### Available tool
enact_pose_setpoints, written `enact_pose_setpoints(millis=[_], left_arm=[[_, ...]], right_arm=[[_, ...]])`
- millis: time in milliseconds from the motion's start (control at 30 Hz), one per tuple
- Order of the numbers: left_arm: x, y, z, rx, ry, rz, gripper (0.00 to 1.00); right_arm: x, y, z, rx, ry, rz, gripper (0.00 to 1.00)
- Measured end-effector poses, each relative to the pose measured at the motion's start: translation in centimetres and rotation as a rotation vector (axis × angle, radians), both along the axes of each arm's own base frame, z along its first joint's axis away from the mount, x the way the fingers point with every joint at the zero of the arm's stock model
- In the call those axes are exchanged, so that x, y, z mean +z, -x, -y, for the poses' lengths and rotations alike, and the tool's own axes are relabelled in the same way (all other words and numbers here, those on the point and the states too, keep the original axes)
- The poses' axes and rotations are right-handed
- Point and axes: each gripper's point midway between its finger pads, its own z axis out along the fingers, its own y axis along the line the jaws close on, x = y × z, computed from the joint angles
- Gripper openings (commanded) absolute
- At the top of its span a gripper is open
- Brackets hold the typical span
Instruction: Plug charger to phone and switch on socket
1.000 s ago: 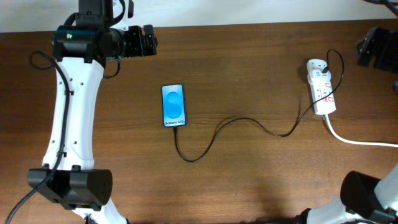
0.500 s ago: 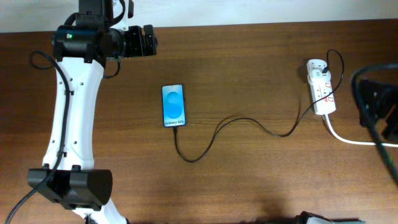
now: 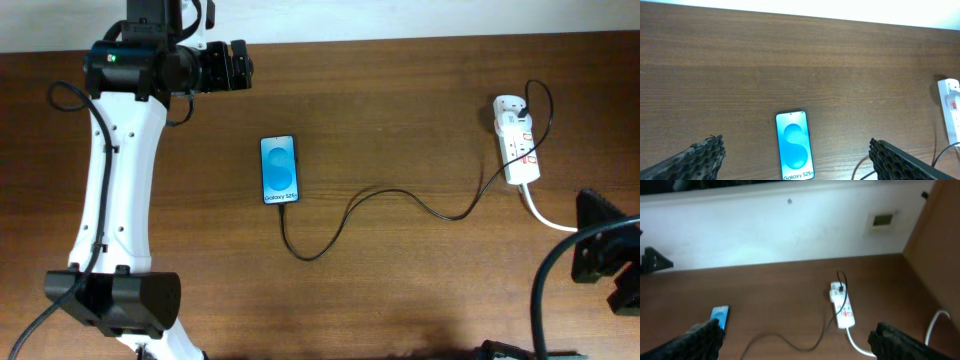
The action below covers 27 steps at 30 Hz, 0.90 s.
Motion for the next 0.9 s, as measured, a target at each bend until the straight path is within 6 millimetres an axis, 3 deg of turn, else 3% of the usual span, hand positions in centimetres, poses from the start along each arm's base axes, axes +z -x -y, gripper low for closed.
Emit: enact_pose_setpoints(millis=[167,233,433,567,900], left_arm=[[0.0,0.0,0.0,-0.001,0.000,0.000,0.99],[0.0,0.0,0.0,0.000,-0.001,0.000,0.99],[0.0,0.0,-0.1,0.003,-0.003,0.000,0.99],[0.0,0.0,-0.1,0.003,-0.004,0.000,0.99],[0.0,0.0,-0.1,0.003,-0.004,0.000,0.99]], right_arm=[[-1.7,-3.1,0.7,0.010,0.053,0.116,0.98],[-3.4,-4.3,1.3,-0.013,0.072,0.163,0.98],[-11.1,-7.5,2.2,-0.044,0.107,0.291,0.98],[-16.7,-8.5,1.6,-0.018,0.112,0.373,0.98],[-25.5,-8.5,0.3,0.030,0.108,0.451,0.98]])
